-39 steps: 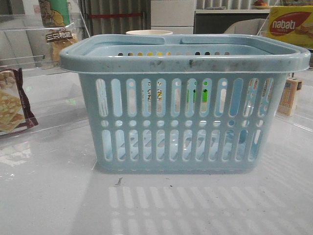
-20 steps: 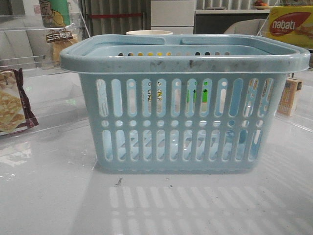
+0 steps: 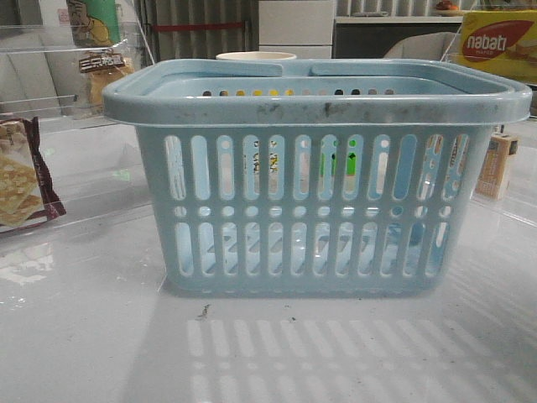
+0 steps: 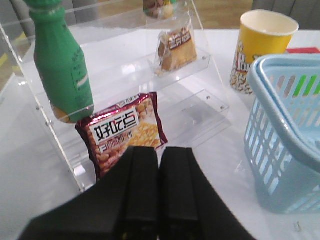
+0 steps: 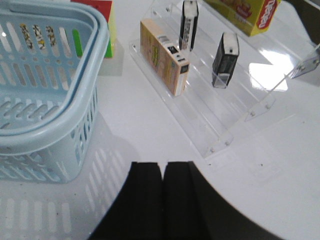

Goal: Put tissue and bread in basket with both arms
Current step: 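Grasp the white tissue pack with the right gripper and lift it, then carry the tissue pack over the blue basket and release it inside, then reach the left gripper toward the packaged bread bun on the shelf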

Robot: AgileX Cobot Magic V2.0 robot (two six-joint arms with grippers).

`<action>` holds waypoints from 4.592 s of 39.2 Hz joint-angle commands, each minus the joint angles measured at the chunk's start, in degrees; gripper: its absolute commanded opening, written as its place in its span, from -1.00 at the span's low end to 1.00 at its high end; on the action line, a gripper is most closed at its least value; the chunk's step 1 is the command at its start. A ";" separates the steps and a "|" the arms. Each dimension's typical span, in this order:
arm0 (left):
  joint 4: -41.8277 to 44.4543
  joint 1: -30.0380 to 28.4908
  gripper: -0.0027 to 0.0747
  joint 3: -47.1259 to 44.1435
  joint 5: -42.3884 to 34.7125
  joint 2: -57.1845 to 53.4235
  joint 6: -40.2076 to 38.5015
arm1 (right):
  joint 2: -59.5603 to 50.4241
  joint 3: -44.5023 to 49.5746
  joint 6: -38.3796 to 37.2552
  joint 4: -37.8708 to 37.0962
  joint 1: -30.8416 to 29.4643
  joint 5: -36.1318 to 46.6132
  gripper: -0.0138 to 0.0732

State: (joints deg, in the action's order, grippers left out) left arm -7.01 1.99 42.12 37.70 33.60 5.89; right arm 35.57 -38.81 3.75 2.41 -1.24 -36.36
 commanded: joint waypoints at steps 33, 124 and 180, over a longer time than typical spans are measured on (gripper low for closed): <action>2.54 9.69 0.24 0.21 -6.66 9.27 0.01 | 31.24 -15.06 -0.52 -0.11 -10.09 4.25 0.46; 2.54 9.92 0.24 0.21 -6.75 9.27 0.01 | 26.00 -27.46 -0.16 -3.56 26.04 -2.18 0.54; 2.54 9.78 0.70 41.15 -22.16 63.46 0.01 | 2.57 -5.82 -0.16 -3.63 26.04 -3.96 0.54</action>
State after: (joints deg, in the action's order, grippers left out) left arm -3.84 11.42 77.52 20.09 96.42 5.89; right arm 38.29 -43.02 3.35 -0.43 24.76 -44.08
